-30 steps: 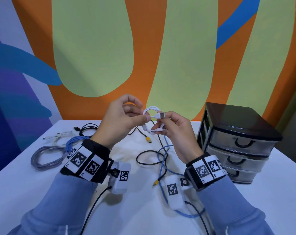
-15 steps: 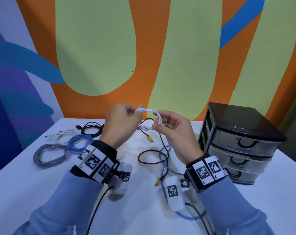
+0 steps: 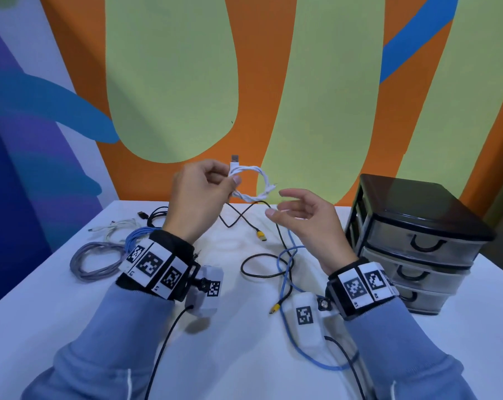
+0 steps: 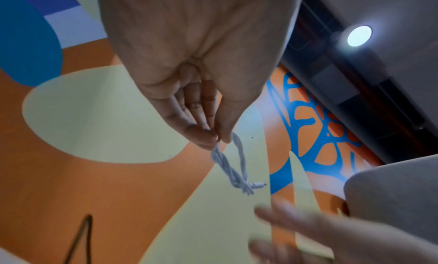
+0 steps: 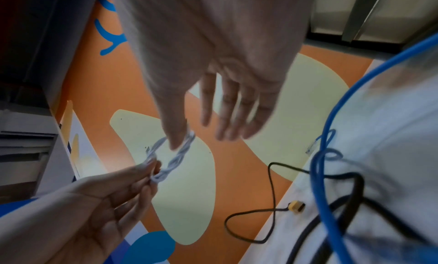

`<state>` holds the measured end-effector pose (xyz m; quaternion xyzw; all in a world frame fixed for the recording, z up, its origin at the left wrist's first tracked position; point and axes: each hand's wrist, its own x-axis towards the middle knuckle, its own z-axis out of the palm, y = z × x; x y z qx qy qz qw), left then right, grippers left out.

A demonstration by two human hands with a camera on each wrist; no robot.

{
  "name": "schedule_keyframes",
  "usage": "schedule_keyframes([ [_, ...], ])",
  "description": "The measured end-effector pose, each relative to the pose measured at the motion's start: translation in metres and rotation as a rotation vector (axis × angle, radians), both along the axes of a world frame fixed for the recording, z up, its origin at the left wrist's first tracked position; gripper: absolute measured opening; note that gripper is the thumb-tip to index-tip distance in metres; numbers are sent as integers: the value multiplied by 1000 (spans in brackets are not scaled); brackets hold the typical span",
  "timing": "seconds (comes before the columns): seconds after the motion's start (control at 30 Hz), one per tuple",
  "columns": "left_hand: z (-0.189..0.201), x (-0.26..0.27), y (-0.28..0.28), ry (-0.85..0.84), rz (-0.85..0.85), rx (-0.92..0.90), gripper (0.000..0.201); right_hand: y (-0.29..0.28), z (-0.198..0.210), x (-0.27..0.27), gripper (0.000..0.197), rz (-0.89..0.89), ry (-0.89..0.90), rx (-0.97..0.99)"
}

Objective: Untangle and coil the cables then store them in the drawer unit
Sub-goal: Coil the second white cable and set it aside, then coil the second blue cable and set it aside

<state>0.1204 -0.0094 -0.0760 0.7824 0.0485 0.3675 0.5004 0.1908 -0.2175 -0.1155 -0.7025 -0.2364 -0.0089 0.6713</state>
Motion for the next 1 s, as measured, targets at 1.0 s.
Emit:
schedule_keyframes([
  [1.0,26,17,-19,706,-227,144,50,-6,-9,10,24,49,88,15],
])
